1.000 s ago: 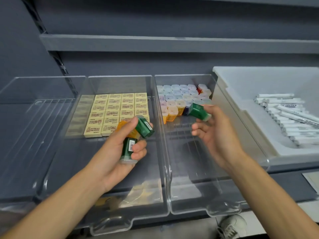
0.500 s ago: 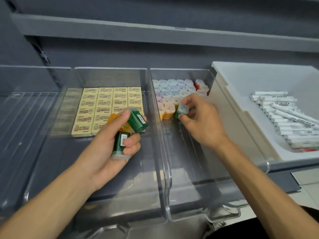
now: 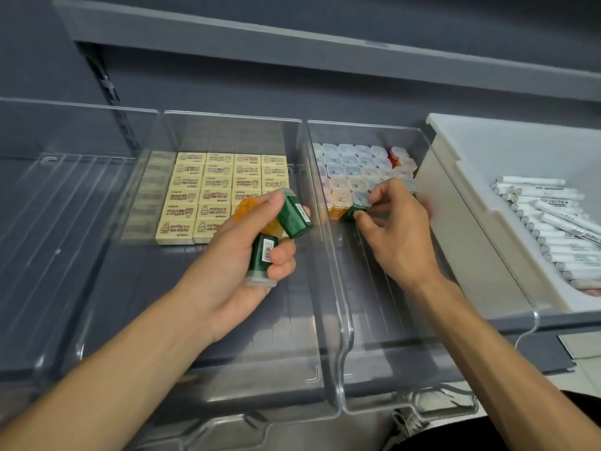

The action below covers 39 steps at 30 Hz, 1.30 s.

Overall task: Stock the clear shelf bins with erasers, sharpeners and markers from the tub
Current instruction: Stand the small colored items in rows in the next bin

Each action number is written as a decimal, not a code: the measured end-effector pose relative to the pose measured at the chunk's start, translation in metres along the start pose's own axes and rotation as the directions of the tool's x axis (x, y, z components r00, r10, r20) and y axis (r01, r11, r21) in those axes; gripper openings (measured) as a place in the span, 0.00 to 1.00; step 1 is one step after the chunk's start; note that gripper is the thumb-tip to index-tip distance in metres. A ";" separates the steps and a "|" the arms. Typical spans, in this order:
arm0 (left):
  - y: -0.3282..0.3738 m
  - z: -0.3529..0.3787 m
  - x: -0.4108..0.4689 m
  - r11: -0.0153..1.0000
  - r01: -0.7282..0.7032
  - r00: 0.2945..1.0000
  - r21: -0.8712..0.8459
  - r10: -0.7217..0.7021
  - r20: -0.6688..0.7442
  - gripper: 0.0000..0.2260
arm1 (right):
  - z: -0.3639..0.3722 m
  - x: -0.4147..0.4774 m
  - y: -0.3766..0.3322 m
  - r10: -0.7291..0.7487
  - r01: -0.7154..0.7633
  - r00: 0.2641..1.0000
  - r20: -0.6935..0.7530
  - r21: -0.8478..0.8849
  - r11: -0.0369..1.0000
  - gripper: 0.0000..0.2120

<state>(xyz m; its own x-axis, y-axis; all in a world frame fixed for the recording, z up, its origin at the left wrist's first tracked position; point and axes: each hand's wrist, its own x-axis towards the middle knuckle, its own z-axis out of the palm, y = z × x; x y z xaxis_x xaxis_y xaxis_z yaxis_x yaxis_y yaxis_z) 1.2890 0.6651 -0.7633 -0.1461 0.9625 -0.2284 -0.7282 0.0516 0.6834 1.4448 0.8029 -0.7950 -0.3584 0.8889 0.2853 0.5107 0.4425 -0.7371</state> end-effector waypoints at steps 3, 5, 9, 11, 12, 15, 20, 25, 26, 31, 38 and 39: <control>-0.001 0.000 0.000 1.000 -0.002 1.000 0.015 0.001 0.015 0.09 | 0.000 -0.002 -0.001 -0.049 0.045 0.998 -0.047 -0.090 0.995 0.10; -0.003 0.000 -0.001 1.000 0.001 1.000 0.025 -0.002 0.015 0.11 | 0.000 -0.004 -0.001 -0.067 0.061 0.996 -0.052 -0.115 0.992 0.10; -0.007 0.001 -0.002 0.999 0.003 1.000 0.034 -0.004 0.018 0.14 | 0.002 -0.011 0.001 -0.063 0.054 0.996 -0.060 -0.135 0.989 0.10; -0.008 0.002 -0.001 0.999 0.005 1.000 0.031 -0.006 0.023 0.15 | 0.000 -0.016 -0.002 -0.098 0.075 0.987 -0.123 -0.178 0.981 0.10; -0.009 0.002 -0.001 1.000 0.007 1.000 0.029 -0.008 0.028 0.15 | 0.000 -0.018 -0.005 -0.142 0.111 0.978 -0.150 -0.196 0.974 0.09; -0.012 0.006 -0.001 1.000 0.010 0.999 0.029 -0.011 0.036 0.16 | -0.003 -0.029 -0.020 -0.291 0.259 0.942 -0.166 -0.189 0.947 0.06; -0.012 0.008 -0.001 0.998 -0.006 1.000 0.055 0.004 0.031 0.16 | -0.006 -0.047 -0.042 -0.489 0.477 0.866 -0.100 -0.126 0.870 0.04; -0.014 0.006 -0.003 0.997 -0.007 0.999 0.081 0.004 0.036 0.17 | -0.007 -0.054 -0.048 -0.529 0.529 0.849 0.016 -0.057 0.847 0.07; -0.014 0.006 -0.003 0.996 -0.008 0.999 0.086 0.004 0.038 0.16 | -0.008 -0.053 -0.048 -0.526 0.527 0.850 0.031 -0.042 0.849 0.07; -0.013 0.005 -0.004 0.994 -0.018 0.998 0.109 0.012 0.060 0.14 | -0.008 -0.051 -0.047 -0.508 0.510 0.858 0.075 0.000 0.860 0.10; -0.014 0.005 -0.004 0.990 -0.042 0.998 0.132 0.035 0.058 0.14 | -0.007 -0.048 -0.048 -0.446 0.445 0.887 0.116 0.037 0.895 0.18; -0.014 0.006 -0.005 0.989 -0.049 0.997 0.140 0.041 0.058 0.16 | -0.007 -0.048 -0.048 -0.428 0.426 0.896 0.117 0.045 0.904 0.18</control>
<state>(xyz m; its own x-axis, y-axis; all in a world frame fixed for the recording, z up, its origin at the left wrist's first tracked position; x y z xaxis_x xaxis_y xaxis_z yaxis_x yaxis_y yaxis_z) 1.3040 0.6614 -0.7678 -0.1368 0.9777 -0.1591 -0.6195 0.0409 0.7839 1.4428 0.7396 -0.7691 -0.6311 0.5934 0.4995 0.2738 0.7730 -0.5723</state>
